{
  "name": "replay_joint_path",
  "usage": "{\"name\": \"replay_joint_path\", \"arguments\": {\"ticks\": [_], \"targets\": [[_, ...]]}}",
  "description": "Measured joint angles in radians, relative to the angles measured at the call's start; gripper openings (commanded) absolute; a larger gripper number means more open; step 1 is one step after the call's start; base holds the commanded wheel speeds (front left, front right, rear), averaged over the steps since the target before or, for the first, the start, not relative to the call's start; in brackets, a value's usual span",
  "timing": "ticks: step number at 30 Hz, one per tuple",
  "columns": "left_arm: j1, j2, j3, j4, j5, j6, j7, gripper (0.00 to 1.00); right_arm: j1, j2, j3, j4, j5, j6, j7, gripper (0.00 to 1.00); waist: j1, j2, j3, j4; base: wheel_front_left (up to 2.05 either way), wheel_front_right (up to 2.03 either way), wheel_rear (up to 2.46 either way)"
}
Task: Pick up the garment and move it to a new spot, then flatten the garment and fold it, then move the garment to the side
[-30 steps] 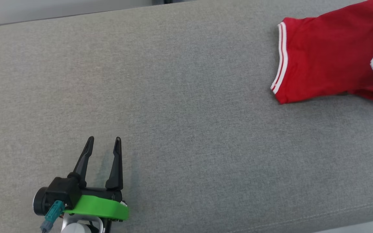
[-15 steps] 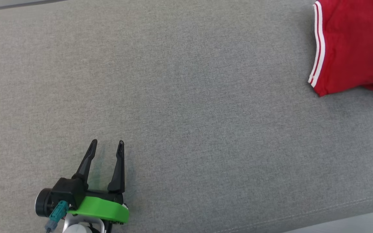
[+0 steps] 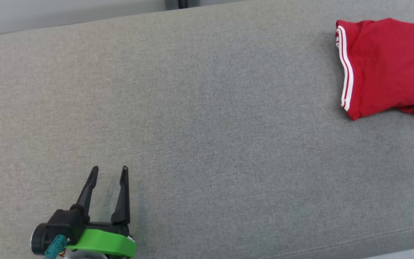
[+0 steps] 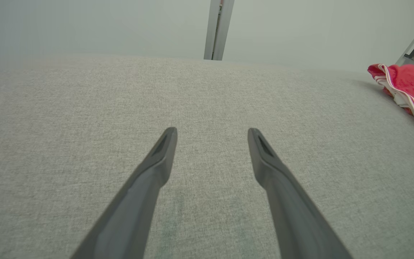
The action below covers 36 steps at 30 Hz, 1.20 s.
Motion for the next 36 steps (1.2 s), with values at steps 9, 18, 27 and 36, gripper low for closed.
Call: {"name": "replay_joint_path", "arguments": {"ticks": [9, 18, 27, 36], "targets": [[0.078, -0.003, 0.087, -0.037, -0.014, 0.028, 0.000, 1.00, 0.335, 0.092, 0.120, -0.150, 0.060, 0.000, -0.274, 1.00, 0.0000, 0.0000, -0.109, 0.018, 0.00, 0.00, 0.00], [0.134, -0.004, 0.088, -0.021, -0.026, 0.067, 0.000, 1.00, 0.628, 0.211, 0.264, -0.318, 0.135, 0.000, -0.300, 1.00, 0.0000, 0.0000, -0.216, 0.054, 0.00, 0.00, 0.00], [0.133, -0.005, 0.092, 0.011, -0.033, 0.076, 0.000, 1.00, 0.765, 0.258, 0.407, -0.372, 0.150, 0.000, -0.300, 1.00, 0.0000, 0.0000, -0.257, 0.095, 0.00, 0.00, 0.00], [0.137, -0.005, 0.094, 0.023, -0.051, 0.085, 0.000, 1.00, 0.769, 0.262, 0.427, -0.373, 0.154, 0.000, -0.300, 1.00, 0.0000, 0.0000, -0.258, 0.105, 0.00, 0.00, 0.00]]}}
